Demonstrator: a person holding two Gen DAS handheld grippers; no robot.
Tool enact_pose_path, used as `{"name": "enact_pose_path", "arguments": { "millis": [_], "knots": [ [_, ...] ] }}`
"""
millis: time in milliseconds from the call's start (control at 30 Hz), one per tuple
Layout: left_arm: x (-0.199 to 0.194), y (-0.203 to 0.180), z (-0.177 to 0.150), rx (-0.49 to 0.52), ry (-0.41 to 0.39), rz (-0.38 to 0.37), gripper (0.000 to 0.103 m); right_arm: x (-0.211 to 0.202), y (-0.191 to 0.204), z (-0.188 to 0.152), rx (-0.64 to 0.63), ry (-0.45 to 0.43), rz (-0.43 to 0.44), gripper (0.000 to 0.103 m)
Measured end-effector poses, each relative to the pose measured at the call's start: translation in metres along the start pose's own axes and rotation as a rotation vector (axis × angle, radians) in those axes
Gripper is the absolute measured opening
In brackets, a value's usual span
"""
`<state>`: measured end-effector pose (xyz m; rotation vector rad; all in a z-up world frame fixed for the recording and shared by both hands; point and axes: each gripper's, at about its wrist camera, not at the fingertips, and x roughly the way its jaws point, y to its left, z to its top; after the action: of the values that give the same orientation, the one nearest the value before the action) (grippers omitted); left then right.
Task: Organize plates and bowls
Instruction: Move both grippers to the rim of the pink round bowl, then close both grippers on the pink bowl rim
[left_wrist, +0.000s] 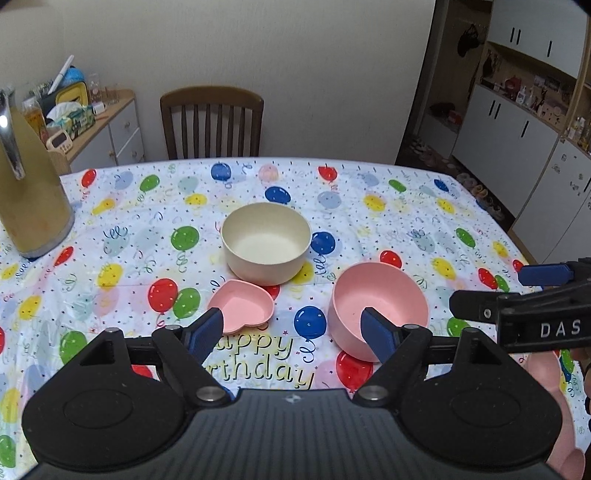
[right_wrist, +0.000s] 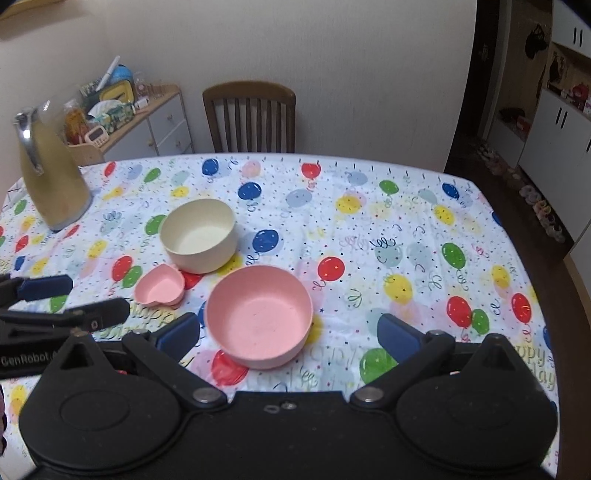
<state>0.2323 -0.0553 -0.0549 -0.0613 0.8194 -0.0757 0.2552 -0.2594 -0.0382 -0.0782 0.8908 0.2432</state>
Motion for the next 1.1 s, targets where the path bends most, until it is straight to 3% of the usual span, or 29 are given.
{"name": "enact_pose_path", "arguments": {
  "millis": [300,500,767,933,1100],
  "knots": [
    [0.058,-0.009,0.006,-0.020,0.101,-0.015,0.081,0.066,-0.030,0.012,0.104,0.137,0.013,0.096],
    [0.091,-0.016,0.005,-0.021,0.168,-0.008,0.081,0.095,-0.037,0.011,0.135,0.206,0.036,0.079],
    [0.111,-0.018,0.009,-0.061,0.202,-0.025,0.080,0.106,-0.035,0.014,0.108,0.228,0.076,0.057],
    [0.118,-0.019,0.010,-0.085,0.233,-0.072,0.056,0.106,-0.031,0.017,0.082,0.241,0.092,0.044],
    [0.124,-0.024,0.011,-0.101,0.274,-0.102,0.033,0.109,-0.025,0.021,0.046,0.275,0.055,0.030]
  ]
}}
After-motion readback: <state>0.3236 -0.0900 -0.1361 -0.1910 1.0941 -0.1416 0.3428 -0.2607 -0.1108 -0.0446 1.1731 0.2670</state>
